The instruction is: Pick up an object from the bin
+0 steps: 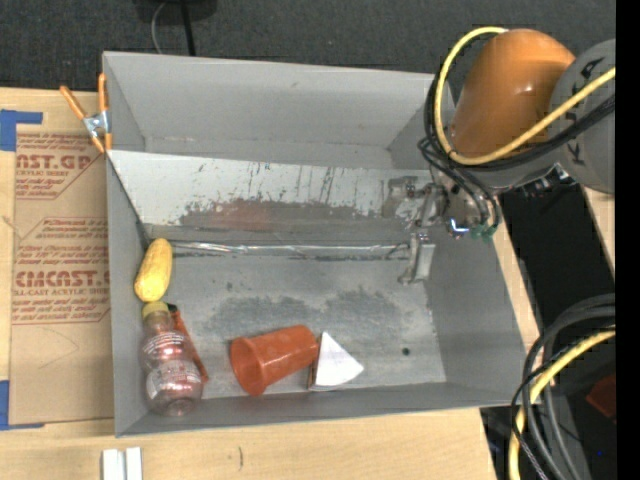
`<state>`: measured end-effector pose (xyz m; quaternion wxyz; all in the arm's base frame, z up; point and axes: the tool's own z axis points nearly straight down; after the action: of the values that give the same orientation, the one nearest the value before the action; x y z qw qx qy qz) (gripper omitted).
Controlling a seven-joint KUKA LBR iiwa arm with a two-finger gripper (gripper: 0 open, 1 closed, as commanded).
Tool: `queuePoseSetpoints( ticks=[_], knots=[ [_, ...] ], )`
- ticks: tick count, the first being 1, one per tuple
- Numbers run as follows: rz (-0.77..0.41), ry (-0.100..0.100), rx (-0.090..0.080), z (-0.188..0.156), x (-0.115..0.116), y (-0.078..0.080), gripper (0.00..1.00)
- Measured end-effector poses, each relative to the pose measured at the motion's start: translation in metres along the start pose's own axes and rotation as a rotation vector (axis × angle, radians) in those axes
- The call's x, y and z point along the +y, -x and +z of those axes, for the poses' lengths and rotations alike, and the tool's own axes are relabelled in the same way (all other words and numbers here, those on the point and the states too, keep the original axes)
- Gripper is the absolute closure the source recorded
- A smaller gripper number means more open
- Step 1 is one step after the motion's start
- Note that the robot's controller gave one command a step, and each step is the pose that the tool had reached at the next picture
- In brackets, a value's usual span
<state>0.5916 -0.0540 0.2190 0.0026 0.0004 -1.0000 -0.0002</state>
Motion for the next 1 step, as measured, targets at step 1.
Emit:
queuePoseSetpoints(
  ticks=[1],
  knots=[
    [-0.001, -0.001, -0.008, -0.0050, 0.0001, 0.0013, 0.00]
  ],
)
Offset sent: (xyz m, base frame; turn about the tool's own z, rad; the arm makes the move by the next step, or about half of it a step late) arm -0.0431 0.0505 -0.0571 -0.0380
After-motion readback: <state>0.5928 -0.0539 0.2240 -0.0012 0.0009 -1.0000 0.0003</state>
